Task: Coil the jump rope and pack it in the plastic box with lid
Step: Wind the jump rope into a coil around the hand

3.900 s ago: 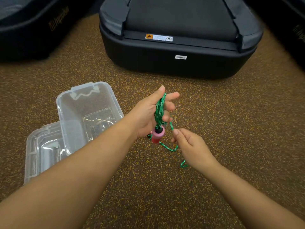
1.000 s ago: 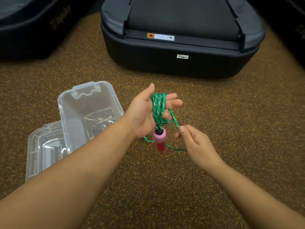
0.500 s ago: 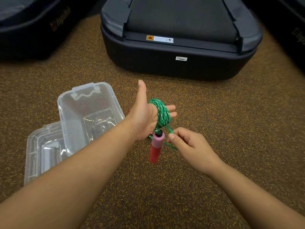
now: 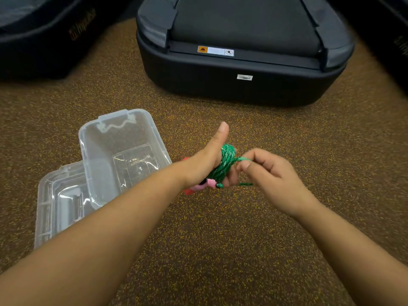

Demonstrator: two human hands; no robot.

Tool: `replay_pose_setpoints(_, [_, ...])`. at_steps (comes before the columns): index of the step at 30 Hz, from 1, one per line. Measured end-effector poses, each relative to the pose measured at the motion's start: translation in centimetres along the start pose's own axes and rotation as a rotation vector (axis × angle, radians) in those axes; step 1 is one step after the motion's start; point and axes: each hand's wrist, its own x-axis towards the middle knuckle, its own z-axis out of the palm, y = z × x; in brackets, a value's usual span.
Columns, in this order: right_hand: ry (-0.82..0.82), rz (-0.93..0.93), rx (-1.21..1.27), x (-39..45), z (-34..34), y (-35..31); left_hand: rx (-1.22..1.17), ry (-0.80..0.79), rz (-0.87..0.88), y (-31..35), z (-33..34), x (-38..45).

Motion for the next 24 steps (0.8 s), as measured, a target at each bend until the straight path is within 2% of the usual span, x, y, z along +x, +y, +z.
replay_pose_setpoints(2, [0.065,0.006,0.006,0.4,-0.6,0.1,0.073,-0.052,0.069,0.8,0.1,-0.6])
replay_pose_setpoints(8, [0.230,0.057,-0.032,1.0,-1.2,1.4,0.023,-0.129,0.160,1.3,-0.2,-1.0])
replay_pose_setpoints(12, [0.251,0.087,-0.001,1.1,-0.6,2.7,-0.119,-0.177,0.213,1.6,-0.1,-1.1])
replay_pose_setpoints(15, [0.230,0.120,0.071,1.1,0.0,3.5,-0.358,-0.192,0.251,2.0,0.5,-1.4])
replay_pose_setpoints(20, [0.196,0.147,0.125,0.9,1.7,3.9,-0.795,-0.026,0.320,2.6,0.8,-0.8])
replay_pose_setpoints(24, [0.141,0.161,0.069,0.6,2.6,4.0,-0.859,0.126,0.354,2.9,0.4,-0.2])
